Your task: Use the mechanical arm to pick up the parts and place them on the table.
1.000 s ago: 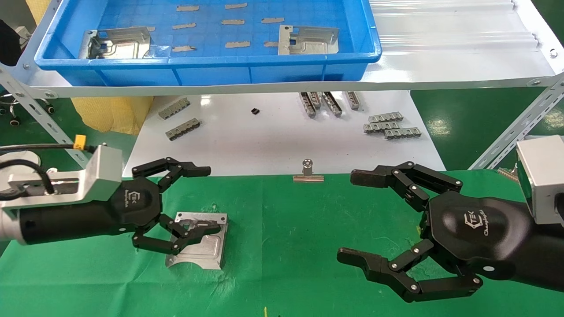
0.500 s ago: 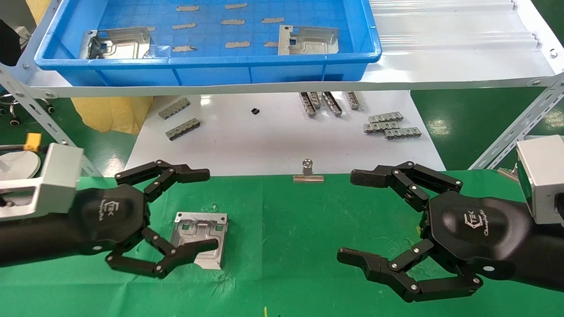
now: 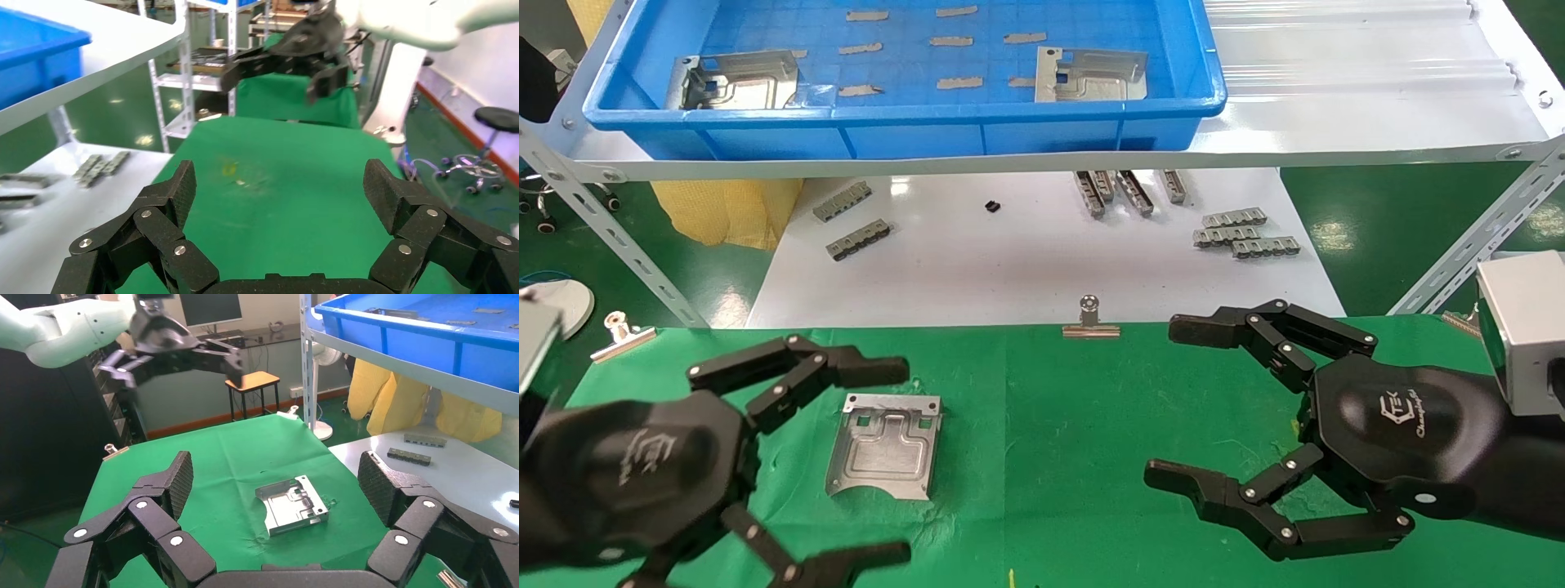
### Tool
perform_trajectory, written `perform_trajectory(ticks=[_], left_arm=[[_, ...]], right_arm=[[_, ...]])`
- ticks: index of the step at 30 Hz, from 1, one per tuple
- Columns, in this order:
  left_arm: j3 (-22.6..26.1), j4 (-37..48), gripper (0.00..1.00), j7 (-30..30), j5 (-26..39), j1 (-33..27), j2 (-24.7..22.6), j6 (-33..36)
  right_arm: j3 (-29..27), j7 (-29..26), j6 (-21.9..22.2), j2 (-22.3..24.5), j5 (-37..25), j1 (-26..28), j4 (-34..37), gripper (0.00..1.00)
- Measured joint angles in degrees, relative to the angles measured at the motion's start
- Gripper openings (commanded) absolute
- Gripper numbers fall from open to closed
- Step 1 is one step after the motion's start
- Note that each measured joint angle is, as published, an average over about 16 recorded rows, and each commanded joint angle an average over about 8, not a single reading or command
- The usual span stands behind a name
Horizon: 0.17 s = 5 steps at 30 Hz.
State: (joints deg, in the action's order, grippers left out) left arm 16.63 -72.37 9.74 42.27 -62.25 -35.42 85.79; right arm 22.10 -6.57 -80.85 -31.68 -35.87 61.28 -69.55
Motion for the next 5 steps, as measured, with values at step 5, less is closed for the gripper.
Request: perform_trajectory(ticks=[5], left_arm=[[-1.1,-2.2,1.0,1.4,-0.8,1.2,0.7,-0.1]], right_arm=[[0.0,0.0,0.0,0.0,0.0,0.0,0.0,1.0]])
